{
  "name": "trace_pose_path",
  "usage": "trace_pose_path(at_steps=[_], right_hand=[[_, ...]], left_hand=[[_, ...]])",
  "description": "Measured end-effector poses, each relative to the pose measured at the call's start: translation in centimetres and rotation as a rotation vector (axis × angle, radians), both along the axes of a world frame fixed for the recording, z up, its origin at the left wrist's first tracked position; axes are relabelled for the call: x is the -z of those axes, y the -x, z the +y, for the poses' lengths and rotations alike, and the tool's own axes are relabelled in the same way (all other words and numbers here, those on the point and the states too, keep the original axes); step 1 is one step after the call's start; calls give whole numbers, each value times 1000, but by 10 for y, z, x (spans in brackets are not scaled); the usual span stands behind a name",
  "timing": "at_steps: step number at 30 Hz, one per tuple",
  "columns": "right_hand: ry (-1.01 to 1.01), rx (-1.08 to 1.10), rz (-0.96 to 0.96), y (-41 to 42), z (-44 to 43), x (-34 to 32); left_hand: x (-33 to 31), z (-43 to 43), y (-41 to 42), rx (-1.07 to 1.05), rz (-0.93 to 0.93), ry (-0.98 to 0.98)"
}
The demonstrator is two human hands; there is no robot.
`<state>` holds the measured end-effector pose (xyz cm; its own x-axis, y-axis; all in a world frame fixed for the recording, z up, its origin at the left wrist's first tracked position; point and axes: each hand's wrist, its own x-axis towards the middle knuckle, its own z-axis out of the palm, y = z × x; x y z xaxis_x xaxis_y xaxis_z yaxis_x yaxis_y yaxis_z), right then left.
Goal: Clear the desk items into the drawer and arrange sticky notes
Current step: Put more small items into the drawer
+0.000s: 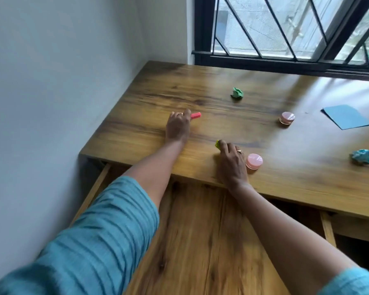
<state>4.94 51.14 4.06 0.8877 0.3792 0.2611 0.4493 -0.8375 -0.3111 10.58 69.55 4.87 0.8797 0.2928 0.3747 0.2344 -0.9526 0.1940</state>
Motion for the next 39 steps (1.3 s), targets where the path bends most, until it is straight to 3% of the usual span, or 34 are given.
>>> trace_pose_path(at_steps=[4,7,12,17,21,27,34,39], right_hand=[[-152,-51,-60,20,-8,2],[-189,-140,-127,63,-16,6],[-109,-361,-184,138,-12,-1],[-136,-425,72,204,2,3],[-95,-338,432,252,19,6],[-82,-148,846,302,63,16],[-12,-48,923,346,96,35],[31,-35,856,367,109,44]], left_hand=[[-3,-8,85,161,-222,70],[2,-6,155,171,-170,133],[10,-8,264,-12,-64,243],[24,-11,348,-267,247,470],[38,-12,395,-435,508,431],[51,2,433,-551,591,479],[53,22,454,-546,663,528],[55,28,459,-502,651,541]])
